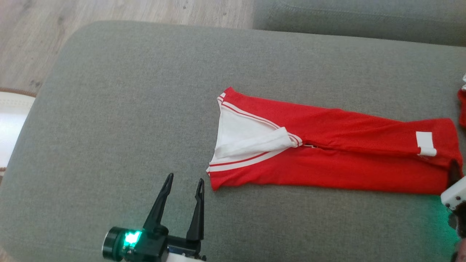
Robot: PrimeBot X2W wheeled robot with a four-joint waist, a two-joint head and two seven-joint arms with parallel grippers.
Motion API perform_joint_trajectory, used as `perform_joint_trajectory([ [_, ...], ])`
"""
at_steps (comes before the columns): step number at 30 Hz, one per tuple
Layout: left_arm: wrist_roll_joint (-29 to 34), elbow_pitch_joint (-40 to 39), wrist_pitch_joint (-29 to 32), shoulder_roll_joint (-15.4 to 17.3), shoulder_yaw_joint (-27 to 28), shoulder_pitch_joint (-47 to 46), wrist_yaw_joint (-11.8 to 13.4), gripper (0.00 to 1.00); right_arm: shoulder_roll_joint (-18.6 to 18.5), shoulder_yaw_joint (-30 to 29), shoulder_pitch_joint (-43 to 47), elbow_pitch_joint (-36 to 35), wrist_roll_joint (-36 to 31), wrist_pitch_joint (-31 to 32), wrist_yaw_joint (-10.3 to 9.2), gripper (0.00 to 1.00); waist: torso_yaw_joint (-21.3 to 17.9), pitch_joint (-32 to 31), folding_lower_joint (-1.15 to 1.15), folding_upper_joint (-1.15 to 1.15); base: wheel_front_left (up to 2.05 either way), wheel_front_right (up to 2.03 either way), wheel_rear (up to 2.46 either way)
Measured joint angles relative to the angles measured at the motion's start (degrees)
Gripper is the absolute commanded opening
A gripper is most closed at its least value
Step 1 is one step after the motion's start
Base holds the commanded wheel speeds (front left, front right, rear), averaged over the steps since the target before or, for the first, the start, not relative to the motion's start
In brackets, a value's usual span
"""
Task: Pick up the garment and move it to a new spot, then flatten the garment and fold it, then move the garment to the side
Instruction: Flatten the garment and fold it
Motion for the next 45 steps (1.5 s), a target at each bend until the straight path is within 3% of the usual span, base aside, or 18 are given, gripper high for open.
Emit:
perform_joint_trajectory([
  [6, 0.05, 0.29, 0.00, -0.92, 0.23, -0.82, -0.52, 1.00, -0.10, -3.68, -4.32, 5.79, -2.96, 1.08, 0.00, 1.00, 0.83, 1.56, 0.00, 0.00, 0.00, 0.00, 0.00],
  [7, 0.05, 0.30, 0.00, -1.02, 0.25, -1.00, -0.67, 1.00, -0.22, -3.87, -4.49, 6.31, -3.18, 1.25, -0.01, 0.93, 1.07, 1.71, 0.00, 0.00, 0.00, 0.00, 0.00],
  [8, 0.05, 0.30, 0.00, -1.08, 0.30, -1.05, -0.82, 1.00, -0.45, -3.89, -4.65, 6.59, -3.09, 1.79, 0.00, 0.61, 1.26, 1.81, 0.00, 0.00, 0.00, 0.00, 0.00],
  [9, 0.05, 0.33, 0.00, -1.14, 0.40, -1.04, -0.92, 1.00, -0.64, -4.02, -5.04, 6.88, -2.66, 2.23, 0.00, 0.38, 1.38, 1.85, 0.00, 0.00, 0.00, 0.00, 0.00],
  [10, 0.05, 0.35, 0.00, -1.21, 0.56, -1.04, -0.92, 1.00, -0.76, -3.94, -5.45, 7.12, -2.16, 2.47, 0.00, 0.00, 1.41, 1.88, 0.00, 0.00, 0.00, 0.00, 0.00],
  [19, 0.09, 1.12, 0.00, -1.66, 1.64, -1.02, -1.44, 1.00, -0.80, -2.23, -4.62, 7.15, 1.71, 0.38, 0.00, 0.00, 0.68, 0.07, 0.00, 0.00, 0.00, 0.00, 0.00],
  [30, 1.11, 1.63, 0.00, -1.71, 2.35, -0.25, -2.13, 1.00, -2.89, 0.13, -0.19, 0.41, 7.33, 0.07, 0.00, 0.00, -0.99, -3.39, 0.00, 0.00, 0.00, 0.00, 0.00],
  [35, 1.59, 2.04, 0.00, -1.70, 2.79, 1.27, -2.56, 1.00, -1.47, 7.09, -0.09, -5.97, 10.96, 0.59, -0.01, 0.00, -1.24, -4.79, 0.00, 0.00, 0.00, 0.00, 0.00],
  [38, 1.59, 2.53, 0.00, -1.70, 2.69, 1.60, -3.01, 1.00, -0.09, 14.44, 0.97, -10.45, 14.16, 0.57, 0.00, 0.00, -0.50, -5.78, 0.00, 0.00, 0.00, 0.00, 0.00],
  [45, 1.59, 3.20, 0.00, -1.71, 2.09, 1.63, -3.53, 1.00, 0.10, 30.44, 3.92, -10.54, 25.61, -2.79, -0.01, 0.00, 2.32, -6.89, -0.01, 0.00, 0.00, 0.00, 0.00],
])
